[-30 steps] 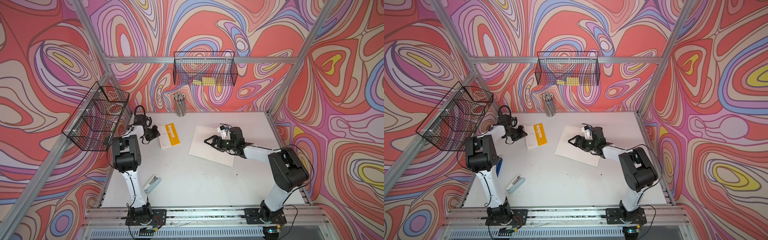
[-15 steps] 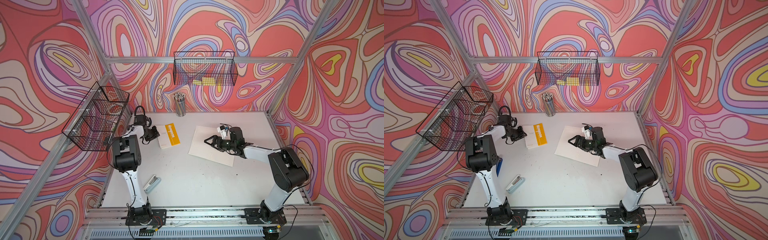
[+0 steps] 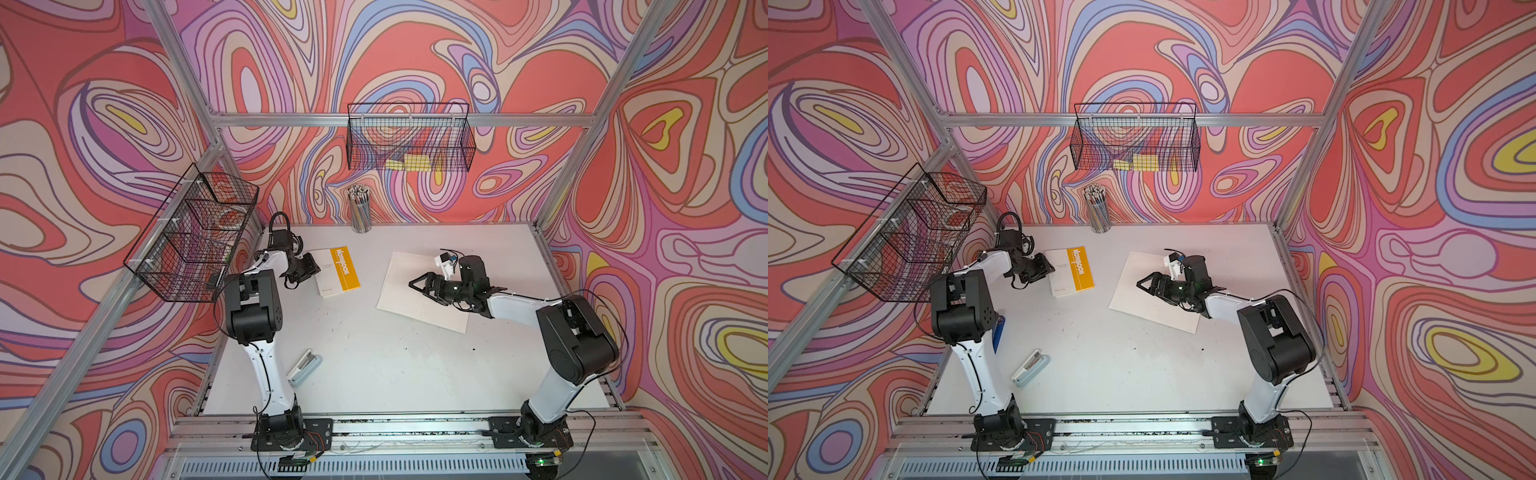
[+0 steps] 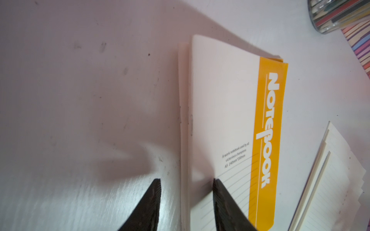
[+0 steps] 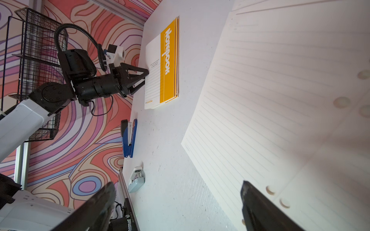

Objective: Close the notebook
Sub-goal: Place the notebook at the notebook, then close the notebook.

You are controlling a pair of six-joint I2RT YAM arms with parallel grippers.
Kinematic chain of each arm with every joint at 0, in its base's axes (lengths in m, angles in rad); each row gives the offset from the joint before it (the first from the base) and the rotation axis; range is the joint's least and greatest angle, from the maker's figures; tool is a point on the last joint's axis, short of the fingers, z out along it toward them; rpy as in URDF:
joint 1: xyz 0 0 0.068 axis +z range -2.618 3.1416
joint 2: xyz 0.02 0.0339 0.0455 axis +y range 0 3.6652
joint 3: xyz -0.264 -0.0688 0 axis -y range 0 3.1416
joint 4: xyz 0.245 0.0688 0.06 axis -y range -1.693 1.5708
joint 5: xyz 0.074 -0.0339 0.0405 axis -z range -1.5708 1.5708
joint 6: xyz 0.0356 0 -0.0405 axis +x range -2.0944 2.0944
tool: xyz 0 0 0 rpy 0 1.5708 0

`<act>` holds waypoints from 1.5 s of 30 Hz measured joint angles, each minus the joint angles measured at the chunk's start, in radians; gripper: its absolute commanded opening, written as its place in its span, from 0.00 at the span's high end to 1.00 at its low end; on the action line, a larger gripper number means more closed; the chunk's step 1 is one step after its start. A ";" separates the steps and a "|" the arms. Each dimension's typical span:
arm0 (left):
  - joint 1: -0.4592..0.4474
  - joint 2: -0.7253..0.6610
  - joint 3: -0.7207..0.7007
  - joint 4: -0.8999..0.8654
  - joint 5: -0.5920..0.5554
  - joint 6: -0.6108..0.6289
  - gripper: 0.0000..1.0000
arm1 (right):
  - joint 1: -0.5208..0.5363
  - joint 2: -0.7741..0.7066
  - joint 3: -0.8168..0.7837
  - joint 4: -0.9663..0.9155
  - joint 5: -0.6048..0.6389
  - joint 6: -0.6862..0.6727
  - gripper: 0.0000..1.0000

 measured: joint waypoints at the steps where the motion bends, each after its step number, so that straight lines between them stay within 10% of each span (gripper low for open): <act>1: 0.000 0.000 0.000 0.000 -0.002 0.001 0.53 | 0.000 -0.001 0.000 0.000 0.000 0.000 0.02; 16: -0.026 -0.354 -0.167 0.042 0.031 -0.068 0.52 | 0.000 -0.017 0.008 -0.042 0.004 -0.017 0.02; 32: -0.299 -0.730 -0.579 0.286 0.143 -0.349 0.51 | -0.099 -0.076 0.043 -0.184 0.027 -0.110 0.02; 45: -0.521 -0.845 -0.891 0.527 -0.001 -0.561 0.50 | -0.281 -0.120 -0.064 -0.196 0.024 -0.155 0.02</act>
